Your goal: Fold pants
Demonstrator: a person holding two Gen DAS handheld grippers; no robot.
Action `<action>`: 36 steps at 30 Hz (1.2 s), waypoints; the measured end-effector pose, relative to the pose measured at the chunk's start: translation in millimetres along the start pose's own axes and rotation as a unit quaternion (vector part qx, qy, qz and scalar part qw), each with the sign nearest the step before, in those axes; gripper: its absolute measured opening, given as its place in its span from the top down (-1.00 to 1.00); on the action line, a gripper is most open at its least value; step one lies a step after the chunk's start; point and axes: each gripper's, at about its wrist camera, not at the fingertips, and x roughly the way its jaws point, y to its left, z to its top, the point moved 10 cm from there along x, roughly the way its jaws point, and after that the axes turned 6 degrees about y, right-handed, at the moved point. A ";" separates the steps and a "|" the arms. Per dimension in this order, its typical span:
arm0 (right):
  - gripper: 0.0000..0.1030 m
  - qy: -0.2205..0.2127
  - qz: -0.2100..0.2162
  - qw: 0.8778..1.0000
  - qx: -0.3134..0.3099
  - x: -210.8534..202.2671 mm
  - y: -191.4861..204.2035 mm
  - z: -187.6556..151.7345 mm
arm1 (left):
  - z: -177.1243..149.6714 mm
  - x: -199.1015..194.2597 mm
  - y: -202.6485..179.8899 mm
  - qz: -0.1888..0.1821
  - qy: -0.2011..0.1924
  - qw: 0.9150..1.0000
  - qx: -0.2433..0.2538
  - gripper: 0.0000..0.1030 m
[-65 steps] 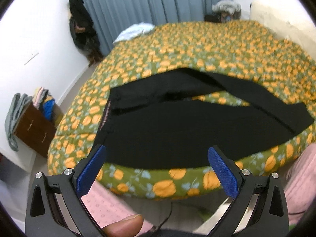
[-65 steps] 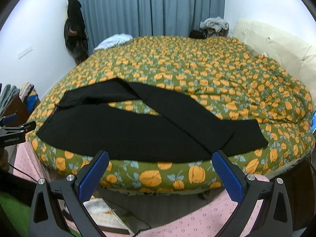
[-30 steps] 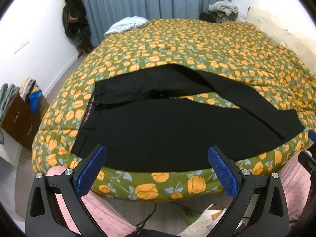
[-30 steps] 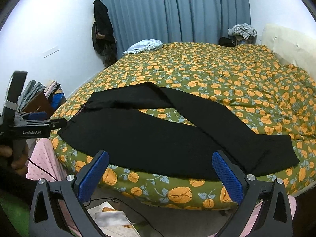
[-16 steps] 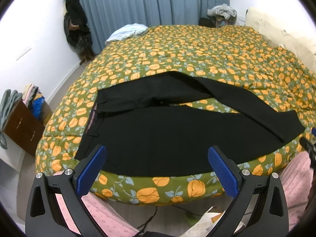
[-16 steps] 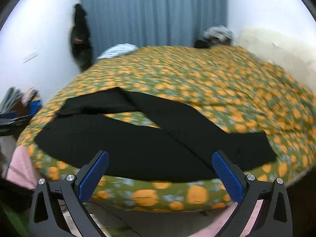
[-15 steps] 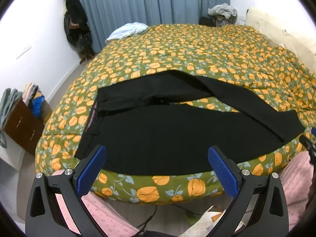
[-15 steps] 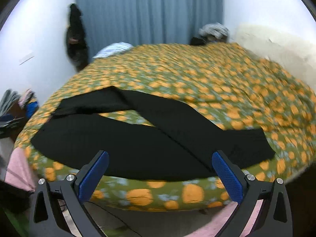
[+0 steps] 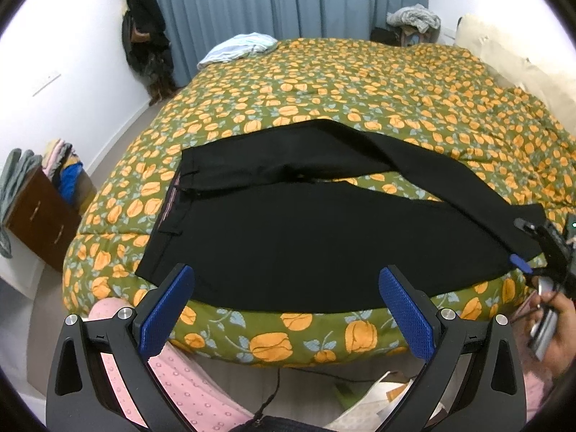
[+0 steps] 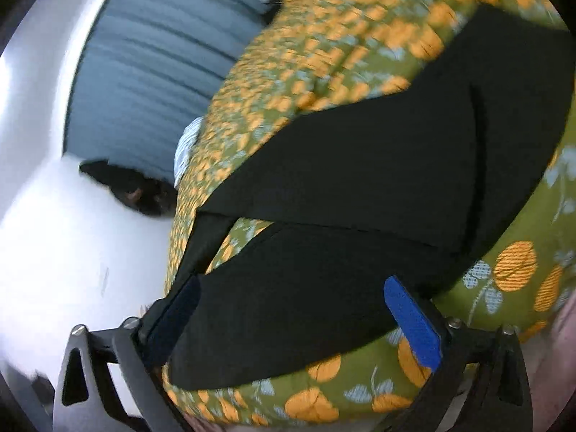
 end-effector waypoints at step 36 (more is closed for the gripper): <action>0.81 -0.103 -0.048 0.993 0.014 -39.1 -3.6 135.4 | -7.9 65.5 -25.5 0.008 0.087 0.995 0.045 -0.99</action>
